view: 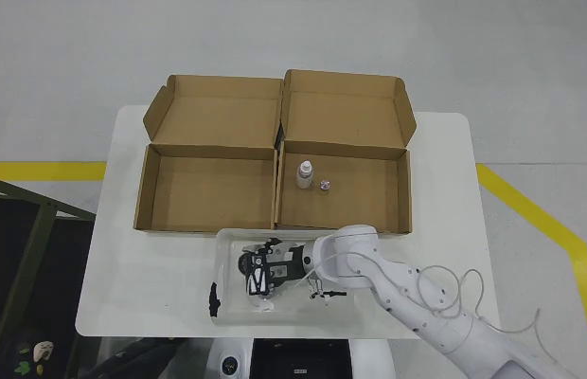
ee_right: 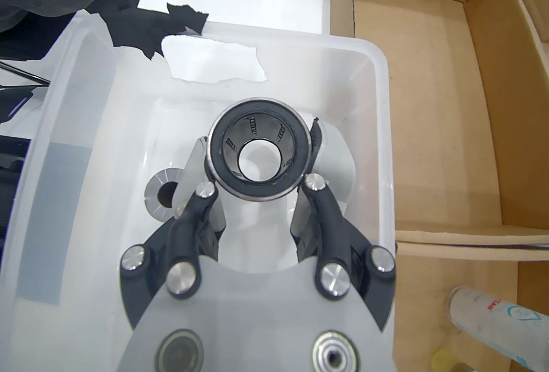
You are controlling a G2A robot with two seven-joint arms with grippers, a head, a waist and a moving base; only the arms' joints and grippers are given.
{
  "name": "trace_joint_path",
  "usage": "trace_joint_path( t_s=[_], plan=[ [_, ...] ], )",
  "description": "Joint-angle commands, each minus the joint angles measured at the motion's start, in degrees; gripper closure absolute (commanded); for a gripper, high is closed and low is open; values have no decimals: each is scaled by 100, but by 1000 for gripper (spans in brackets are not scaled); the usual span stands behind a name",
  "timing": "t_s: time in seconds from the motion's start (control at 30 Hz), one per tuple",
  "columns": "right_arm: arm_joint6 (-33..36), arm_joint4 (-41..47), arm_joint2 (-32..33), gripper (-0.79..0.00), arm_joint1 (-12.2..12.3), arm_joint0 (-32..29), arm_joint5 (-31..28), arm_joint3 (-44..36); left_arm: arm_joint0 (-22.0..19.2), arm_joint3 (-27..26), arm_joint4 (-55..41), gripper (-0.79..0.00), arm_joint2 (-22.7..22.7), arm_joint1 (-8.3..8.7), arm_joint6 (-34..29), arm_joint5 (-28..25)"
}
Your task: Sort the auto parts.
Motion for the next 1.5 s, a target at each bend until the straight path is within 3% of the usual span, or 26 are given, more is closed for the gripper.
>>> trace_joint_path(
  t_s=[0.0, 0.77, 1.47],
  plan=[
    [-33, 9, 54, 0, 11, -19, -18, -120, 0, 0, 0, -785, 0, 0, 0, 0],
    [-288, -38, 732, 0, 124, -152, -57, -1007, 0, 0, 0, -785, 0, 0, 0, 0],
    [-611, -49, 959, 0, 115, -69, 6, -867, 0, 0, 0, -785, 0, 0, 0, 0]
  ],
)
